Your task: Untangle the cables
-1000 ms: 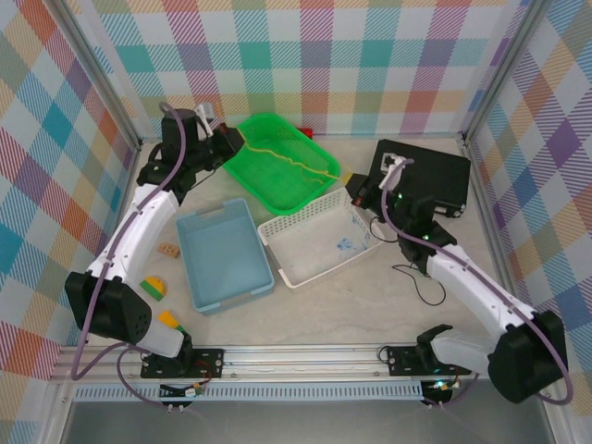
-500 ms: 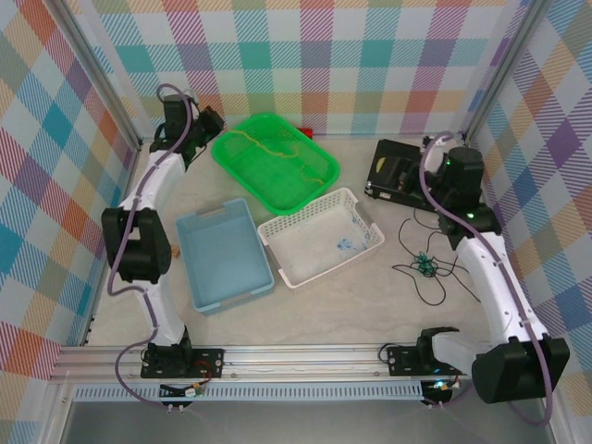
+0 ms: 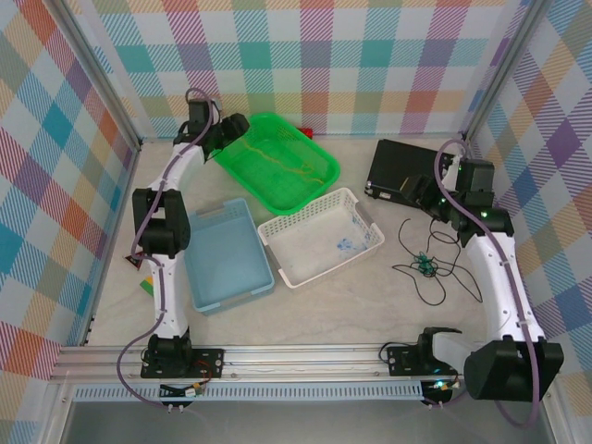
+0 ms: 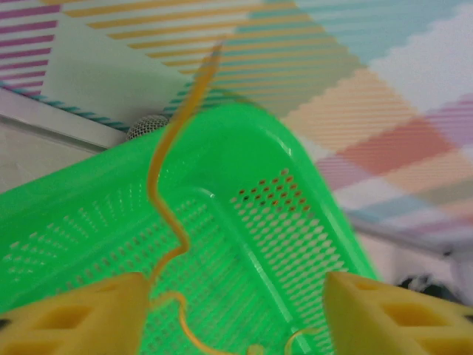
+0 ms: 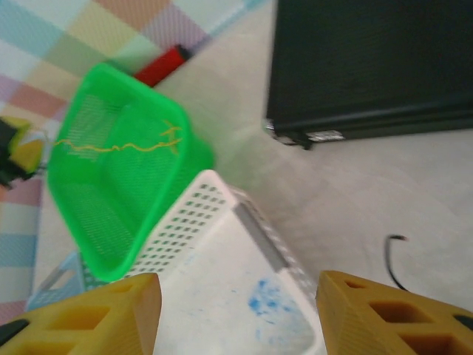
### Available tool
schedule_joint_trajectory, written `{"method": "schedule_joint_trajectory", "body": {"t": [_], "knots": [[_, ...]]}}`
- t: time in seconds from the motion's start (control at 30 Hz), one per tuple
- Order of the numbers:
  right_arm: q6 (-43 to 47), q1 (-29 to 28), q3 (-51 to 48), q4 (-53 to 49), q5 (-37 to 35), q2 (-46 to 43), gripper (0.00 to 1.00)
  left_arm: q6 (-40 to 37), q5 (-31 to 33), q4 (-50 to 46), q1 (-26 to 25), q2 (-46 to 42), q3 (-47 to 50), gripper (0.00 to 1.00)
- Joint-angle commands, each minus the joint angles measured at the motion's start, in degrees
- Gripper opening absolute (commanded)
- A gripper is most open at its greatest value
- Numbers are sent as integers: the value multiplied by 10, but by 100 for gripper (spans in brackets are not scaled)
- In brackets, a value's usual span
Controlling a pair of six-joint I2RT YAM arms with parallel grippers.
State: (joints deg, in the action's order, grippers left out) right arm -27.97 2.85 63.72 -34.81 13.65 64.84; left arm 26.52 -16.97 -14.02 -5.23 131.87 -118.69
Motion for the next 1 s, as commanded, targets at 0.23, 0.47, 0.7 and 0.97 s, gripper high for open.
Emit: {"method": "schedule_joint_trajectory", "body": {"t": [0.23, 0.47, 0.7, 0.97], "knots": [[13, 24, 76, -188, -136, 9, 62, -237, 107, -180, -22, -147, -6, 100], [41, 31, 58, -269, -144, 22, 54, -249, -68, -204, -12, -334, 198, 97], [125, 29, 17, -268, -67, 79, 52, -226, -277, -87, -13, -484, 457, 90], [247, 5, -45, -106, -3, 128, 59, -216, -325, 31, -57, -529, 579, 89]]}}
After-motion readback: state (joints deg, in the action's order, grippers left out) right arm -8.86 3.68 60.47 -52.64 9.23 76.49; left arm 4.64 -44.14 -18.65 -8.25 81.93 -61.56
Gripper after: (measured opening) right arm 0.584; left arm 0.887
